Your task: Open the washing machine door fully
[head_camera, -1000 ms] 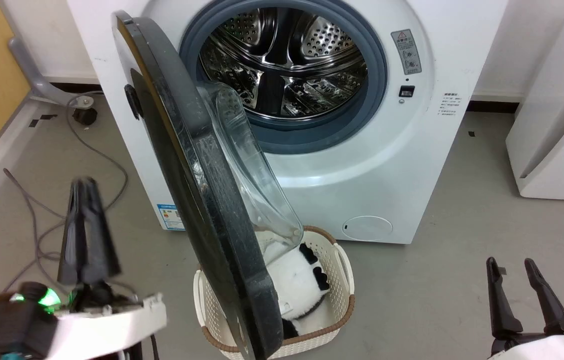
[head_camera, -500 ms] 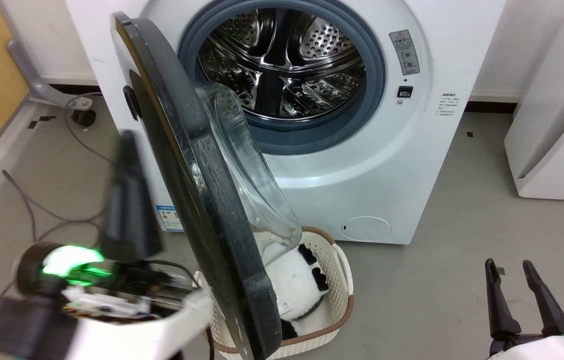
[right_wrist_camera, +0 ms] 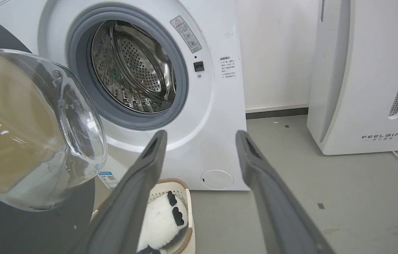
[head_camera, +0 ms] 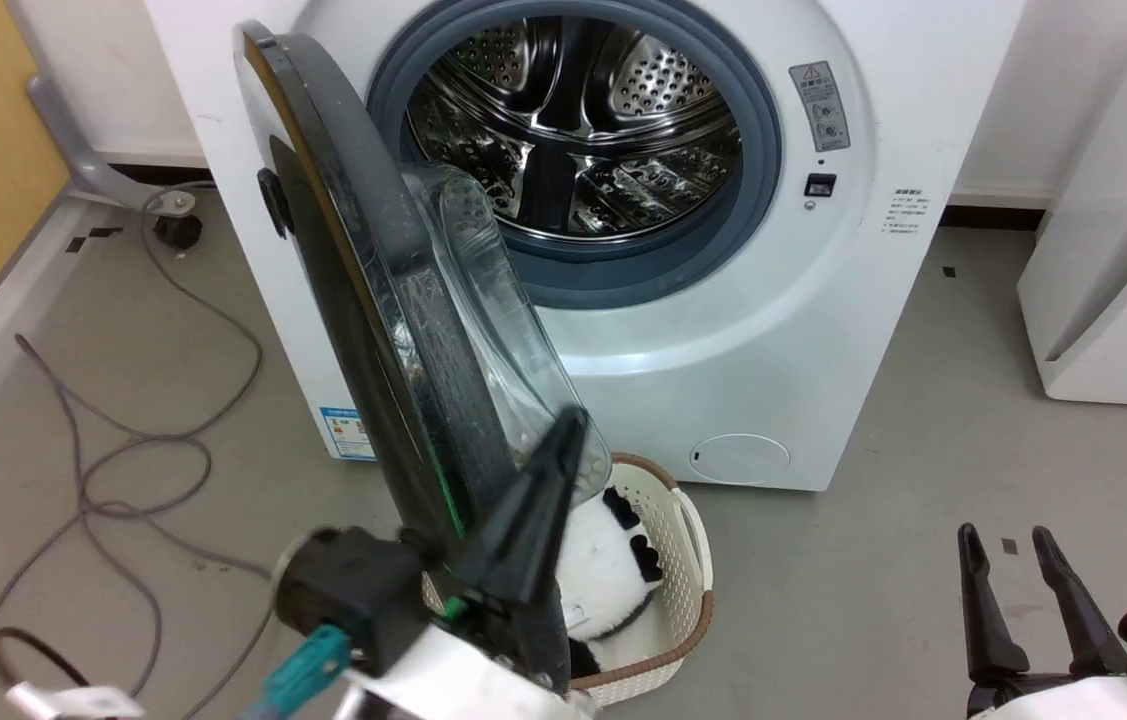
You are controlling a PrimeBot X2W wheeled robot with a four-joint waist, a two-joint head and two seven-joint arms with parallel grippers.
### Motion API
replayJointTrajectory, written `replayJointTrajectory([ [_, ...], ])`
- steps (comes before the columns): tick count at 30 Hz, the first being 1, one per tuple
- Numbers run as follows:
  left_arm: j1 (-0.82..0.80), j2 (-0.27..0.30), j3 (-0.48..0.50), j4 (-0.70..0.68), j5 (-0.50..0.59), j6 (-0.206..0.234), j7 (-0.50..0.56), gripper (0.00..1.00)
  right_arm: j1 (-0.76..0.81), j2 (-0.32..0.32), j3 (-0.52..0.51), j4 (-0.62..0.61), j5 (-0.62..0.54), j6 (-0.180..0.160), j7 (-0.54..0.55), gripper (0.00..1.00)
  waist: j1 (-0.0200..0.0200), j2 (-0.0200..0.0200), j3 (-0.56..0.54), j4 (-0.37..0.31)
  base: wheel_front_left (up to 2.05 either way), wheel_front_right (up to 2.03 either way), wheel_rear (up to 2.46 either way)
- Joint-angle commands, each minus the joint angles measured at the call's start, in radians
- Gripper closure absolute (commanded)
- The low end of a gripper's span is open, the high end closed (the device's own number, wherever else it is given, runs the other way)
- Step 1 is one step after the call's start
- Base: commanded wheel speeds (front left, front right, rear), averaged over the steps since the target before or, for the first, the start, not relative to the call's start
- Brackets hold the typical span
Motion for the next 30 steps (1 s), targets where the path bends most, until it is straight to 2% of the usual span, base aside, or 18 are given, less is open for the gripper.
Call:
replayJointTrajectory([
  [1, 0.015, 0.001, -0.008, 0.003, -0.005, 0.001, 0.011, 1.00, 0.006, 0.003, 0.001, 0.004, 0.005, 0.001, -0.006, 0.00, 0.0000, 0.0000, 0.001, 0.001, 0.00, 0.00, 0.00],
  [12, 0.094, 0.018, -0.077, 0.095, -0.043, 0.015, 0.160, 1.00, -0.007, 0.005, 0.002, 0.018, 0.019, 0.001, -0.010, 0.00, 0.0000, 0.0000, 0.007, 0.016, 0.00, 0.00, 0.00],
  [20, 0.094, 0.038, -0.045, 0.170, -0.026, 0.042, 0.134, 1.00, -0.007, 0.001, 0.000, 0.033, 0.027, 0.001, -0.020, 0.00, 0.0000, 0.0000, 0.008, 0.046, 0.00, 0.00, 0.00],
  [30, 0.090, 0.048, -0.037, 0.201, -0.035, 0.047, 0.123, 1.00, -0.002, 0.001, 0.003, 0.061, 0.040, 0.001, -0.037, 0.00, 0.0000, 0.0000, -0.006, 0.168, 0.00, 0.00, 0.00],
])
